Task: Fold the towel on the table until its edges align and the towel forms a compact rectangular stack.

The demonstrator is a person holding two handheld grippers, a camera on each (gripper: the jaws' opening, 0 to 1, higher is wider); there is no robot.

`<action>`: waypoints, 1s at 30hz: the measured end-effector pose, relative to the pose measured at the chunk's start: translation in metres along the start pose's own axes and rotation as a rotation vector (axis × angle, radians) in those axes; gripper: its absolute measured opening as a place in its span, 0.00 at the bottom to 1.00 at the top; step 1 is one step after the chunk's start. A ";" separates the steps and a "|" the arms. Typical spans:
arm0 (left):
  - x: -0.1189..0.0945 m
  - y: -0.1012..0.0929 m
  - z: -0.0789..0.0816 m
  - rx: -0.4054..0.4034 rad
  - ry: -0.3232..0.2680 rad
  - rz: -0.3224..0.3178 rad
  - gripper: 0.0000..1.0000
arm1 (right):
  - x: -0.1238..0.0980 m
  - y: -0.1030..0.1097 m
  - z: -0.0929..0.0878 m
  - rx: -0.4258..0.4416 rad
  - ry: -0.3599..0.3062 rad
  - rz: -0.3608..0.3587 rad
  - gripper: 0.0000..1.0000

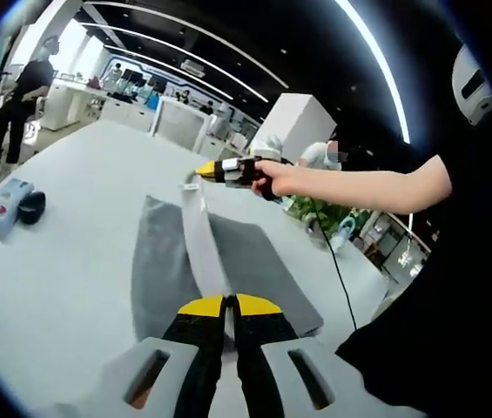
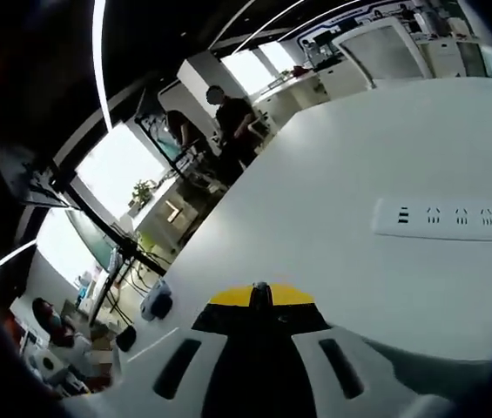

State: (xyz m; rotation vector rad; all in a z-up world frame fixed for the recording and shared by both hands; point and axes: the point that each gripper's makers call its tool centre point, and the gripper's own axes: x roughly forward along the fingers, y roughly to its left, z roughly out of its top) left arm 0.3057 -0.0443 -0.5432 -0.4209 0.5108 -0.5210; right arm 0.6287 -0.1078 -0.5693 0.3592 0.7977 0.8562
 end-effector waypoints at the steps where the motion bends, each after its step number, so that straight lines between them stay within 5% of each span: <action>1: 0.000 0.004 -0.001 -0.013 0.000 0.004 0.04 | 0.001 0.000 -0.001 0.001 0.002 0.000 0.01; 18: -0.002 0.056 -0.037 -0.134 0.017 0.148 0.04 | 0.043 0.011 -0.019 0.006 0.033 -0.006 0.00; 23: -0.002 0.062 -0.032 -0.173 -0.005 0.174 0.04 | 0.047 0.018 -0.018 0.041 0.021 0.016 0.00; 30: 0.004 0.070 -0.042 -0.127 0.040 0.227 0.04 | 0.044 0.019 -0.034 0.016 0.066 0.029 0.00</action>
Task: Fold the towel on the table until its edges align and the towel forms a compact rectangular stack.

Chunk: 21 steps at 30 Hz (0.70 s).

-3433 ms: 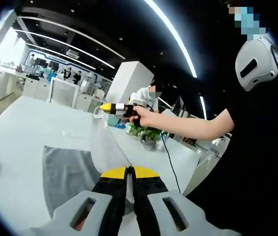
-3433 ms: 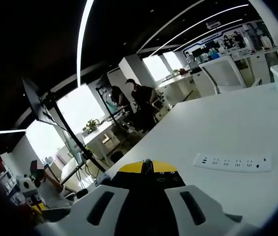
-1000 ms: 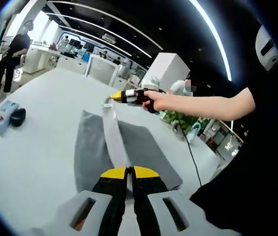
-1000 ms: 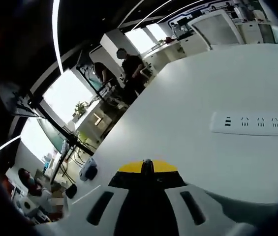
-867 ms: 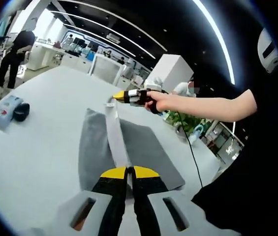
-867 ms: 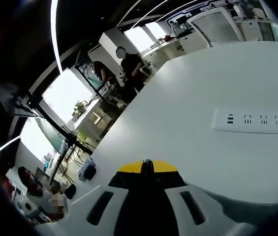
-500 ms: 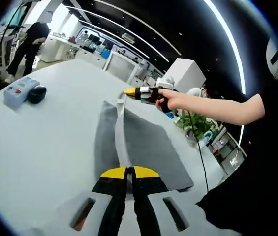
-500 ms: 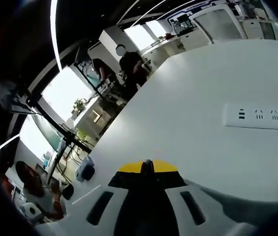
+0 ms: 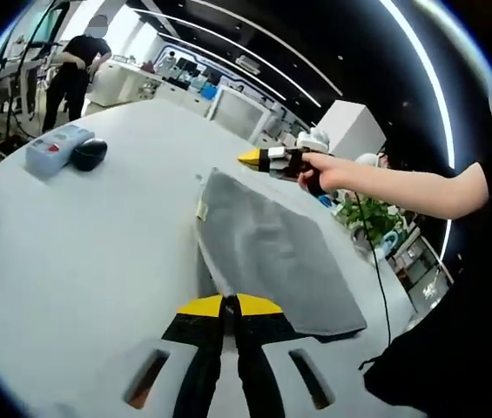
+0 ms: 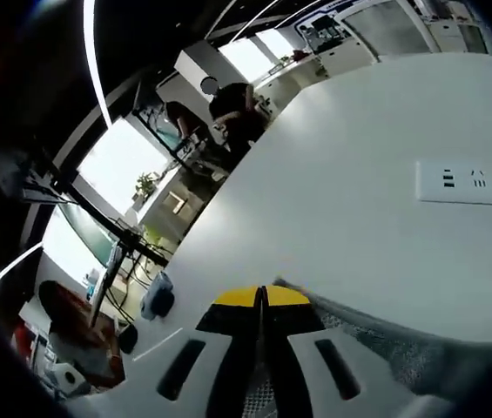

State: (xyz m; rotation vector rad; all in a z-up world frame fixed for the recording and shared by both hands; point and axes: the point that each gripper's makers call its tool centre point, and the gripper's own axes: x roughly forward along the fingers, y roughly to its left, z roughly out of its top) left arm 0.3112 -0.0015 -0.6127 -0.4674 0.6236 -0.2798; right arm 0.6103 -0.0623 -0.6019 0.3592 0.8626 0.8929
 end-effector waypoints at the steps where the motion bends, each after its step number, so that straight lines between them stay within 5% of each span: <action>1: 0.000 0.002 -0.003 0.005 0.010 0.008 0.04 | -0.001 0.000 -0.001 -0.006 0.005 0.001 0.00; 10: -0.003 0.018 -0.009 -0.005 0.015 0.070 0.05 | -0.020 -0.011 -0.005 -0.078 0.025 -0.023 0.00; 17: -0.003 0.026 -0.021 0.019 0.091 0.162 0.07 | -0.055 -0.028 -0.061 -0.266 0.187 0.008 0.00; 19: -0.002 0.028 -0.017 0.036 0.068 0.171 0.10 | -0.066 -0.034 -0.067 -0.258 0.180 0.005 0.00; 21: -0.002 0.019 0.001 -0.030 -0.004 0.121 0.14 | -0.077 -0.041 -0.068 -0.238 0.162 -0.011 0.00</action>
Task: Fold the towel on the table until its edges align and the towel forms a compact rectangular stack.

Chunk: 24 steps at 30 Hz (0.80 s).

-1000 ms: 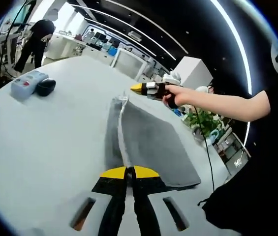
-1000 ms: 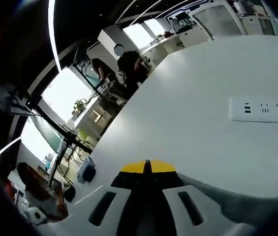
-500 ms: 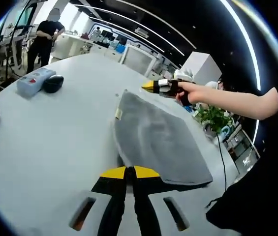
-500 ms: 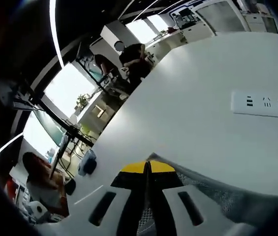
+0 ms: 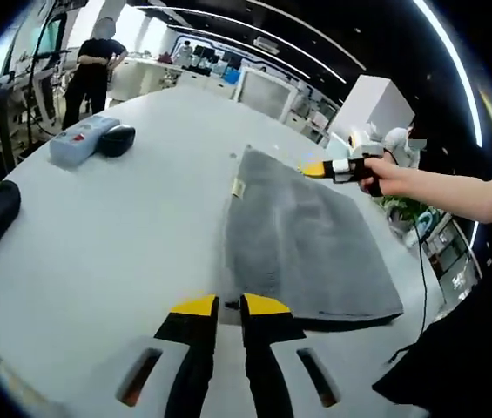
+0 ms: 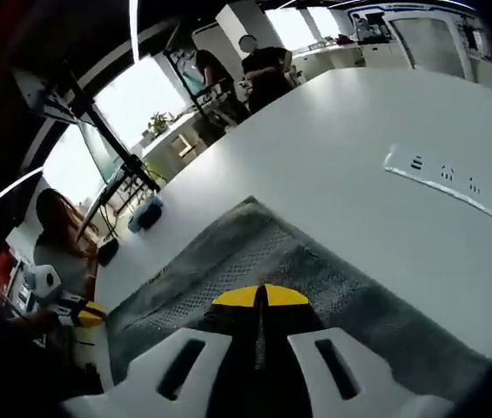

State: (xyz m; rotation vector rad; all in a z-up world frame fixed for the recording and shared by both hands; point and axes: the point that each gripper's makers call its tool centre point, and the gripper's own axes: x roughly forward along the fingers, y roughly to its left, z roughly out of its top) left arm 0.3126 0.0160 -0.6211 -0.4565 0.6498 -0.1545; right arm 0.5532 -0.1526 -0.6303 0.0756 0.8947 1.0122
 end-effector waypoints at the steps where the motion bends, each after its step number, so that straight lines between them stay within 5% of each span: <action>1: 0.000 -0.004 0.008 -0.014 -0.024 -0.019 0.14 | -0.008 -0.006 -0.003 0.010 -0.015 -0.017 0.00; 4: 0.004 -0.021 0.035 0.061 -0.076 -0.061 0.17 | -0.025 -0.022 -0.009 0.019 -0.030 -0.061 0.00; 8: 0.019 -0.061 0.039 0.147 -0.043 -0.173 0.19 | -0.047 -0.037 -0.019 -0.003 -0.031 -0.124 0.00; 13: 0.048 -0.129 -0.005 0.137 0.174 -0.383 0.01 | -0.070 -0.057 -0.034 -0.142 0.009 -0.219 0.00; 19: 0.065 -0.194 -0.050 0.273 0.300 -0.551 0.01 | -0.083 -0.070 -0.049 -0.359 0.103 -0.252 0.00; 24: 0.085 -0.230 -0.079 0.211 0.353 -0.633 0.01 | -0.086 -0.058 -0.044 -0.247 0.003 -0.179 0.00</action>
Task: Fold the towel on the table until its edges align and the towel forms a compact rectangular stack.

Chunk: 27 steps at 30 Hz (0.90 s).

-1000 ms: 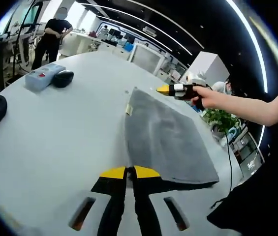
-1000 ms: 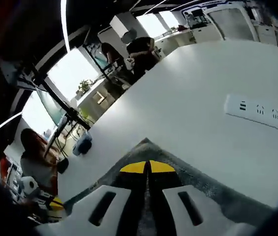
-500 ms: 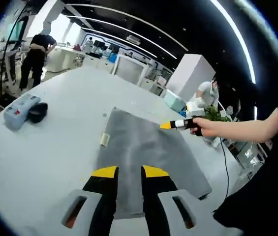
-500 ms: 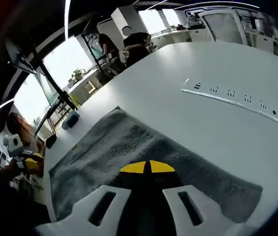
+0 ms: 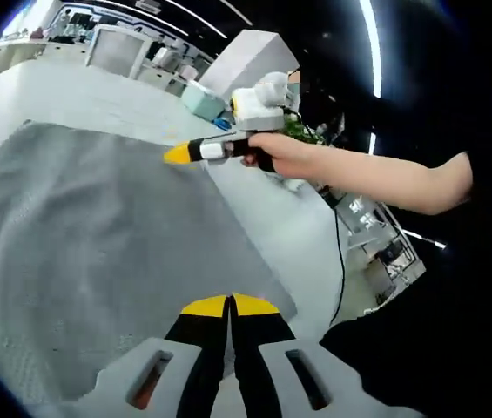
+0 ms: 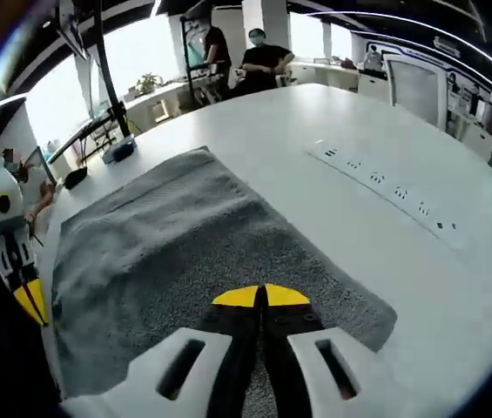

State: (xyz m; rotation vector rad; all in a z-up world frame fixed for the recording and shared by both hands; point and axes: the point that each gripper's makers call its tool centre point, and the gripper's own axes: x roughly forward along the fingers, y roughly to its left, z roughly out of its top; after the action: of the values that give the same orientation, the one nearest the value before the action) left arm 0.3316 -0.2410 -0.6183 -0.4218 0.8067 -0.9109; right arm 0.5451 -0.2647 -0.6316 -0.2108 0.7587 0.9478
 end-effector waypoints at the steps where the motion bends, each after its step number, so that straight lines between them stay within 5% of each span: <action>1: 0.005 0.000 -0.002 -0.002 0.000 -0.002 0.01 | 0.001 0.000 -0.001 -0.018 0.009 0.000 0.00; 4: 0.013 0.006 -0.020 0.048 0.082 0.033 0.01 | 0.006 0.000 -0.019 -0.125 0.111 0.018 0.00; 6: 0.015 0.031 -0.036 0.223 0.184 0.156 0.01 | 0.010 -0.002 -0.031 -0.159 0.162 0.009 0.00; 7: 0.029 0.016 -0.023 0.221 0.092 0.076 0.01 | 0.010 -0.001 -0.024 -0.131 0.120 0.003 0.00; 8: 0.031 0.019 -0.028 0.216 0.139 0.087 0.01 | 0.009 -0.001 -0.024 -0.124 0.124 0.002 0.00; 12: 0.022 0.019 -0.021 0.186 0.151 0.130 0.01 | 0.010 -0.001 -0.027 -0.253 0.166 0.002 0.00; 14: 0.022 0.020 -0.024 0.278 0.162 0.155 0.01 | 0.011 -0.001 -0.027 -0.331 0.177 0.004 0.00; 17: 0.021 0.017 -0.028 0.393 0.218 0.158 0.01 | 0.012 -0.002 -0.027 -0.283 0.203 -0.049 0.00; 20: 0.022 0.016 -0.029 0.504 0.271 0.170 0.01 | 0.013 -0.001 -0.027 -0.488 0.266 -0.086 0.00; 23: 0.023 0.015 -0.030 0.583 0.336 0.179 0.01 | 0.015 -0.001 -0.028 -0.566 0.336 -0.131 0.00; 27: 0.025 0.014 -0.031 0.633 0.399 0.186 0.01 | 0.016 -0.003 -0.026 -0.813 0.301 -0.168 0.00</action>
State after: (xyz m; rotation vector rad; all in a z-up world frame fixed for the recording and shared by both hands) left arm 0.3245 -0.2537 -0.6577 0.3944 0.8485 -1.0324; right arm 0.5405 -0.2684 -0.6622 -1.1306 0.5780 1.0340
